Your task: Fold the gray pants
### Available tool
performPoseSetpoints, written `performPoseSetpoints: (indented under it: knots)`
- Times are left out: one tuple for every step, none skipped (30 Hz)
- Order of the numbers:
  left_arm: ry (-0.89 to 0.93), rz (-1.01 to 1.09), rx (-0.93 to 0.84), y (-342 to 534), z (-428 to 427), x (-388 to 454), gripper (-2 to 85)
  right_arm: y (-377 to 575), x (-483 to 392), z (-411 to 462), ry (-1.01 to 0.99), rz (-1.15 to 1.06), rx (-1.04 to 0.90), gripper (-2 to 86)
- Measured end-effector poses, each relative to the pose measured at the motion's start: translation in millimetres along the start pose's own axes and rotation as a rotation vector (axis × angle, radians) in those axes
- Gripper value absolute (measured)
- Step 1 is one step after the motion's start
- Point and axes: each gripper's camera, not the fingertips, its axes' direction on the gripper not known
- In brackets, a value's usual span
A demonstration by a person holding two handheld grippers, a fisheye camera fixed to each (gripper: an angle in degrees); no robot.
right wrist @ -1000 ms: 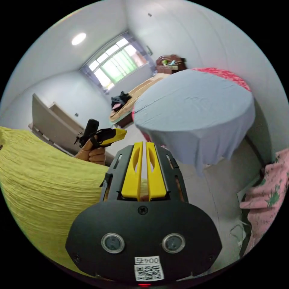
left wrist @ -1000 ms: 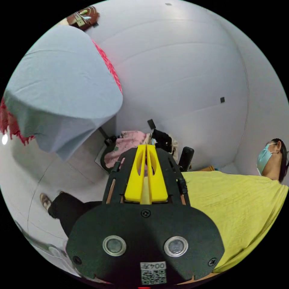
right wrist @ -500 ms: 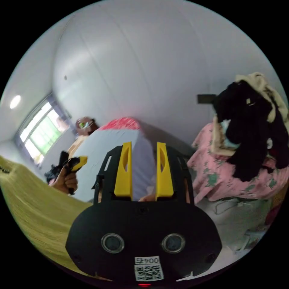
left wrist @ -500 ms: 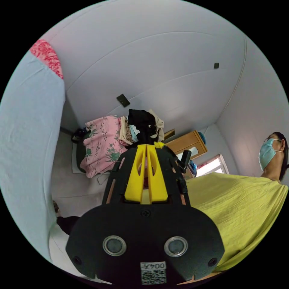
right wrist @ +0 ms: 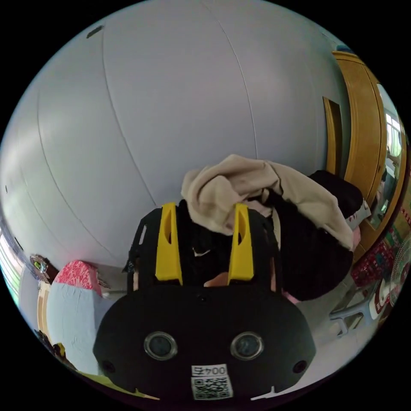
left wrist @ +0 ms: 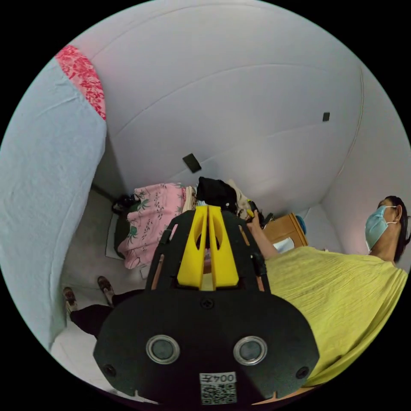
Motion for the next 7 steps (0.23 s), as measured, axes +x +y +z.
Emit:
performPoseSetpoints:
  knots:
    - [-0.002,-0.013,0.013,3.5,1.4,-8.4,0.0,-11.2,9.3,4.6,0.02,-0.011,0.001,11.3]
    - [0.0,-0.035,0.03,9.2,5.1,-24.5,0.0,-21.1,18.0,4.4,0.032,-0.02,0.006,6.4]
    - [-0.001,-0.048,0.043,13.6,9.0,-39.1,0.0,-26.8,22.6,2.0,0.011,-0.019,0.001,4.0]
    - [-0.004,-0.05,0.049,15.2,10.7,-45.5,0.0,-40.7,31.1,-6.1,-0.041,-0.023,-0.034,3.1]
    - [-0.014,-0.042,0.058,17.4,13.6,-57.0,0.1,-57.5,40.1,-19.1,-0.102,-0.04,-0.035,2.3]
    - [-0.026,-0.032,0.068,18.8,15.9,-67.5,0.1,-66.4,46.2,-28.3,-0.151,-0.04,-0.014,2.0]
    - [-0.032,-0.026,0.074,19.4,16.9,-73.0,0.1,-86.4,62.3,-46.0,-0.24,-0.015,0.015,1.2]
